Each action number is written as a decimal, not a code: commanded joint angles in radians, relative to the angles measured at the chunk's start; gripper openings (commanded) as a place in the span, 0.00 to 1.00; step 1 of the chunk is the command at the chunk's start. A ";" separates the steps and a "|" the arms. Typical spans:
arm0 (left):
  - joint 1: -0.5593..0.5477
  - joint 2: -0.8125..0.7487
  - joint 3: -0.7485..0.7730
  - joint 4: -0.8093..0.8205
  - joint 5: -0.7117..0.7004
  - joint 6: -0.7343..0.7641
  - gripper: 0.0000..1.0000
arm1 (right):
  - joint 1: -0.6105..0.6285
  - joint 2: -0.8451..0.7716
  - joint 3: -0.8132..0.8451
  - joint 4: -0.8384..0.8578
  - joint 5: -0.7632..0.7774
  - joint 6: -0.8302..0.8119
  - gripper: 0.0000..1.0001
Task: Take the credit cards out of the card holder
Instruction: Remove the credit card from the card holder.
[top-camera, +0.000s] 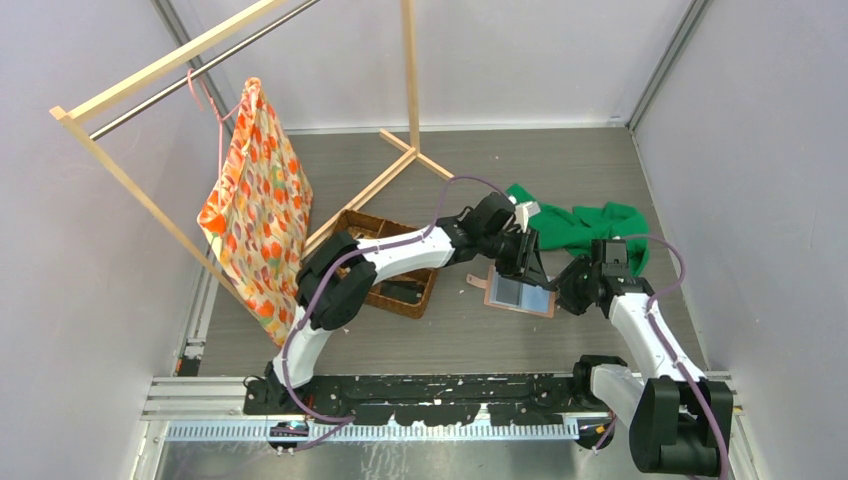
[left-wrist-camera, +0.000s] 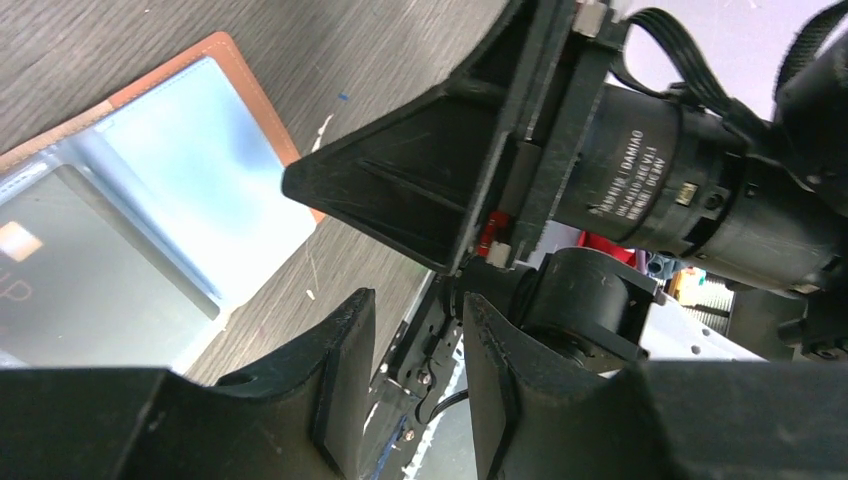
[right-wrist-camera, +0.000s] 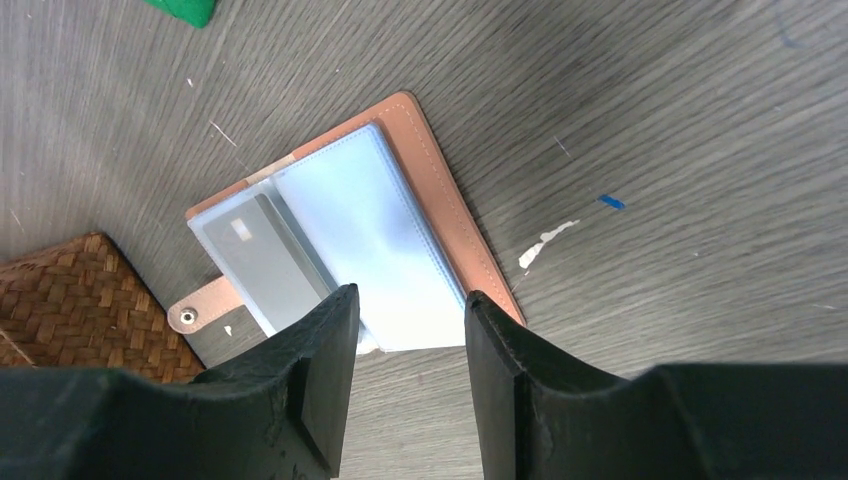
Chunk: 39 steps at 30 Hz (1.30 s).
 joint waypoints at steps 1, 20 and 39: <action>0.007 -0.014 0.019 -0.028 -0.025 0.028 0.39 | -0.006 -0.039 0.028 -0.039 0.024 0.012 0.49; 0.100 0.004 -0.036 -0.234 -0.108 0.084 0.43 | -0.006 0.019 0.023 0.008 -0.003 0.000 0.50; 0.096 0.053 -0.040 -0.209 -0.089 0.073 0.44 | -0.006 0.012 0.010 0.011 -0.006 0.004 0.50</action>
